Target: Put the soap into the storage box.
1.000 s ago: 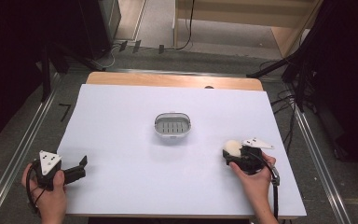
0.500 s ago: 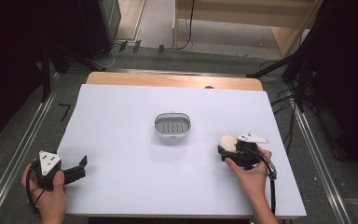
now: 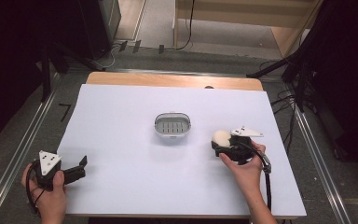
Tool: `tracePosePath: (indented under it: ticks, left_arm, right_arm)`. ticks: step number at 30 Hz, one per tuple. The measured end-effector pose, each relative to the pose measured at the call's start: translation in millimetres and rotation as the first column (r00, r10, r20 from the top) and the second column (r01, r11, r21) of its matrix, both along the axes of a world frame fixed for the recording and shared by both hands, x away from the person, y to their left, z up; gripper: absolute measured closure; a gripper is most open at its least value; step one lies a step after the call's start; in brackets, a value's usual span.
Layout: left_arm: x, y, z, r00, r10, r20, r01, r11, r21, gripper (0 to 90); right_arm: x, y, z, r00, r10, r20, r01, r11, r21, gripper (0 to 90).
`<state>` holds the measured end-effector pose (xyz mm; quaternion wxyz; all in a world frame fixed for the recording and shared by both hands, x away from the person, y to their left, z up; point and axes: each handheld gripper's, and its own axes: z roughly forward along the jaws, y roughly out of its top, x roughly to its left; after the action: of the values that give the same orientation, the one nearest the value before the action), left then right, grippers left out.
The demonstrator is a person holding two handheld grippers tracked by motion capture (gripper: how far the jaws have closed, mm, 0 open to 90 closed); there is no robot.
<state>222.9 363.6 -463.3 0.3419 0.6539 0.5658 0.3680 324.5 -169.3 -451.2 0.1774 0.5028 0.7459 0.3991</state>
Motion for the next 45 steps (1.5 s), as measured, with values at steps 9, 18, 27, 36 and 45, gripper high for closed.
tracePosePath:
  ticks: [9, 18, 27, 36, 45]
  left_arm:
    - [0.0, 0.0, 0.0, 1.0000, 0.000, -0.001, 0.000, 1.0000, 0.001, 0.0]
    - [-0.4, 0.4, 0.3, 1.0000, -0.001, 0.001, 0.001, 1.0000, -0.002, 0.0]
    - [-0.7, 0.2, 0.3, 1.0000, 0.000, 0.004, 0.000, 1.0000, -0.004, 0.0]
    - [-0.5, 0.3, 0.2, 1.0000, -0.001, 0.003, 0.001, 1.0000, -0.006, 0.0]
    - [-0.4, 0.5, 0.2, 1.0000, -0.003, 0.002, 0.003, 1.0000, -0.006, 0.0]
  right_arm:
    - [5.2, 13.1, 6.7, 0.9998, 0.021, 0.006, -0.021, 1.000, 0.000, 24.9]
    - [11.3, 24.5, 15.3, 0.9989, 0.046, 0.013, -0.046, 0.999, 0.003, 25.0]
    - [18.4, 35.2, 20.2, 0.9981, 0.061, 0.013, -0.061, 0.998, 0.011, 25.0]
    - [22.1, 45.2, 26.1, 0.9967, 0.078, 0.021, -0.079, 0.997, 0.013, 25.0]
    - [27.1, 57.4, 29.4, 0.9950, 0.096, 0.026, -0.097, 0.995, 0.014, 25.0]
